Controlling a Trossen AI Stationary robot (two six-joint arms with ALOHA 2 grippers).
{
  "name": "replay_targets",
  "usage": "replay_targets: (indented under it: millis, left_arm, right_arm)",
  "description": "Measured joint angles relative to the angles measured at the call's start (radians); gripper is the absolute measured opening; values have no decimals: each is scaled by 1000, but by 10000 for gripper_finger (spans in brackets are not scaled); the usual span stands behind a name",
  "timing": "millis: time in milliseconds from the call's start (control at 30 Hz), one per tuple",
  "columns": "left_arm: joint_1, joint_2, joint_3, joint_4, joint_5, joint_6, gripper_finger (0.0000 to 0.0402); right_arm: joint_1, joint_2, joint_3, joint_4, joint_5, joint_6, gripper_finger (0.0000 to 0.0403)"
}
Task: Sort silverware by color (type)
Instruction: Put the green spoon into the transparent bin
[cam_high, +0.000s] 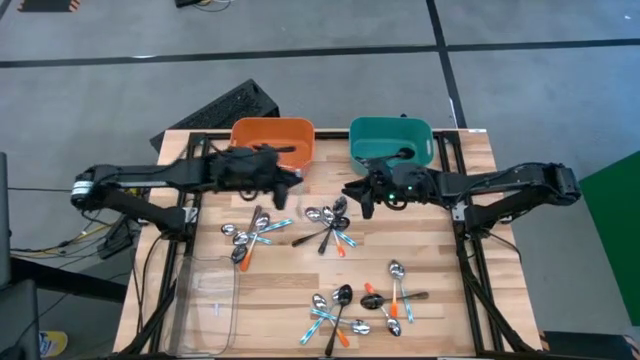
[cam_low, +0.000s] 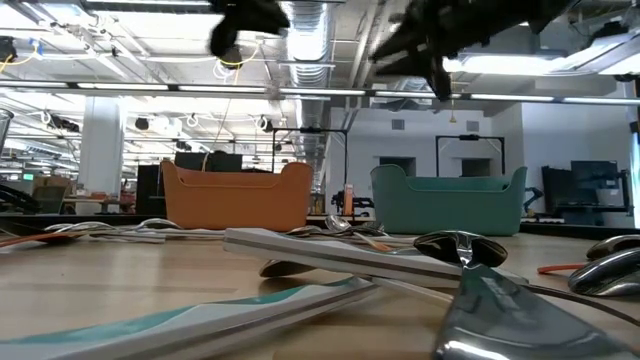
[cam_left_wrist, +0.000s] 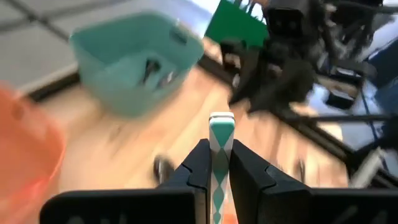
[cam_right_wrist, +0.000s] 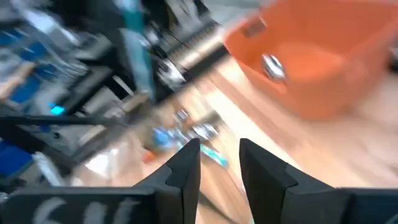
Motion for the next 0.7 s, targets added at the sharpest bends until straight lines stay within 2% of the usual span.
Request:
replay_targets:
  millis: [133, 233, 367, 467, 533, 700]
  left_arm:
    - [4, -119, 0, -337, 95, -131, 17]
    - [-13, -191, 0, -594, 157, -298, 21]
    - [-148, -251, 0, -889, 126, -574, 21]
    - [-296, -265, 0, -993, 103, -778, 21]
    - [-395, -267, 0, -996, 93, -885, 21]
    - [-588, -218, -3, -980, 24, -1061, 21]
  right_arm:
    - [-10, 0, 0, -147, -6, 57, 133]
    - [-5, 0, 0, -223, -7, 72, 132]
    - [-5, 0, 0, -248, -11, 114, 134]
    - [-6, 5, 0, -254, -57, 206, 134]
    - [-8, 5, 0, -259, -94, 213, 134]
    - [0, 11, 0, -299, -59, 176, 134]
